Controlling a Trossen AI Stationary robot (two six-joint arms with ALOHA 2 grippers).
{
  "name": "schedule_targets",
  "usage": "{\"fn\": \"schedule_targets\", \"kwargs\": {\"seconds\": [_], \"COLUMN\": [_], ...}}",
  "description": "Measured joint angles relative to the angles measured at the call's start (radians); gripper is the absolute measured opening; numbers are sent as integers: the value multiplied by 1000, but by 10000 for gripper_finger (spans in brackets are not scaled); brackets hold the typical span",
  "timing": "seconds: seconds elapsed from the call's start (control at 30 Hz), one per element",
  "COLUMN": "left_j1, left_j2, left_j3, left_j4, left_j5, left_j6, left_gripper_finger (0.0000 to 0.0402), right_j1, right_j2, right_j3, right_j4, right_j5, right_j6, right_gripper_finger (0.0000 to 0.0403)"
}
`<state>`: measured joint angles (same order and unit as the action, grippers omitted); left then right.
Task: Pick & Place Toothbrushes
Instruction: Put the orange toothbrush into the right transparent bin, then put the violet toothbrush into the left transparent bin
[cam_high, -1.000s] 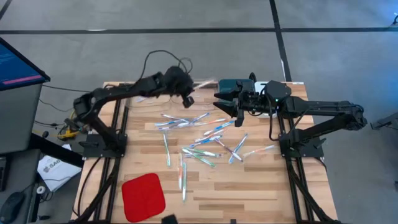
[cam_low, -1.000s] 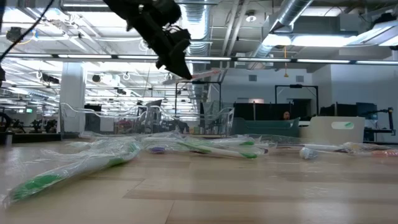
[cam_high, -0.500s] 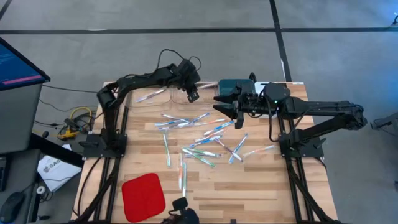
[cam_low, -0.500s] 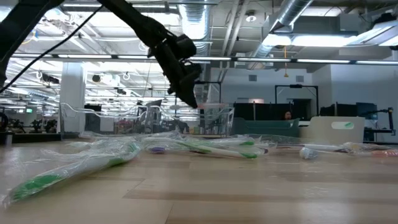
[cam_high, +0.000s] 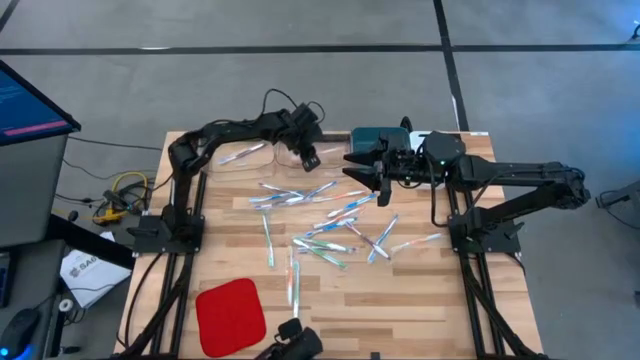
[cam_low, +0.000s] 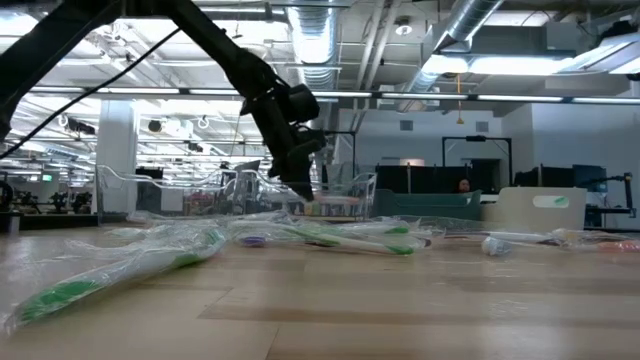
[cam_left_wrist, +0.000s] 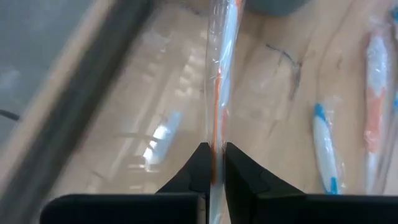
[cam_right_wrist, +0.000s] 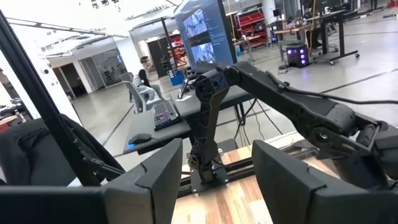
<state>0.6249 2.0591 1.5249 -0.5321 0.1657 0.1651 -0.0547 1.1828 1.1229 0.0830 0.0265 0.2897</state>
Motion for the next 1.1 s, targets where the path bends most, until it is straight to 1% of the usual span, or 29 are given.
{"fn": "schedule_targets", "kwargs": {"seconds": [0.17, 0.33, 0.57, 0.73, 1.1], "left_j1": [12, 15, 10, 1, -11], "left_j2": [14, 15, 15, 15, -23], "left_j3": [0, 0, 0, 0, 0], "left_j4": [2, 2, 1, 1, 0], "left_j5": [24, 15, -43, -80, -89], "left_j6": [-16, -16, -14, -13, -14], "left_gripper_finger": [13, 23, 64, 85, 145], "right_j1": [4, 9, 9, 9, 9], "right_j2": [0, 0, 0, 0, 0], "right_j3": [0, 0, 0, 0, 0], "right_j4": [0, -1, -1, -1, 4], "right_j5": [0, 0, 0, 0, 0], "right_j6": [0, 0, 0, 0, 0], "right_gripper_finger": [189, 189, 189, 189, 189]}}
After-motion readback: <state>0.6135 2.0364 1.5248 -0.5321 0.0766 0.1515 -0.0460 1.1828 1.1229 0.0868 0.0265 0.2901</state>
